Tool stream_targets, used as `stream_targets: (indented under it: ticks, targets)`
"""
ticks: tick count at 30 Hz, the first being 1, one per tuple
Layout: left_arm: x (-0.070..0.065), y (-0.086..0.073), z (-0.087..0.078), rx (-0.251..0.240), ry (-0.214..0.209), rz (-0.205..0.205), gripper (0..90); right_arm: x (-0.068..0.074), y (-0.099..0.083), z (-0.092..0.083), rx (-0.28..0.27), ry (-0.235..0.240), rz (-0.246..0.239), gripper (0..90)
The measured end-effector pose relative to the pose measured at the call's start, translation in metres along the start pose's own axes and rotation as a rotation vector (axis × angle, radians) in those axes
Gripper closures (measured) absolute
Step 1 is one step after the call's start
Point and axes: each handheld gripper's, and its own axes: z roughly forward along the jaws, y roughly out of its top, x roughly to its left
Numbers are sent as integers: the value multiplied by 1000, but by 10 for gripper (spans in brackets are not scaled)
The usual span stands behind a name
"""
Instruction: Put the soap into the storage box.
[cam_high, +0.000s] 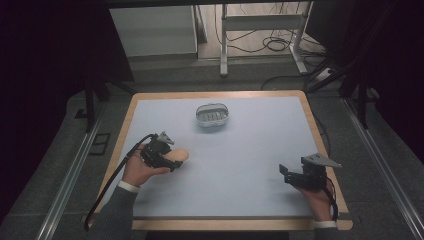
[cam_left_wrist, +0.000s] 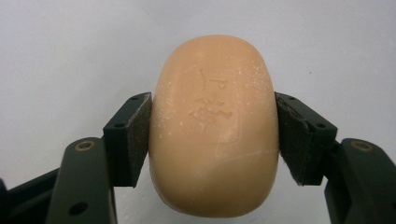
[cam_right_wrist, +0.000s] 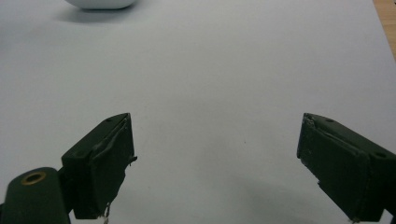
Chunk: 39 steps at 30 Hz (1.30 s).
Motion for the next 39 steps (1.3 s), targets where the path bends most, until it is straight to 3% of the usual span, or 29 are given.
stream_targets:
  ticks: [39]
  targets:
    - [14, 31, 6, -40, 2, -14, 331, -2, -2, 2, 19, -6, -2, 109]
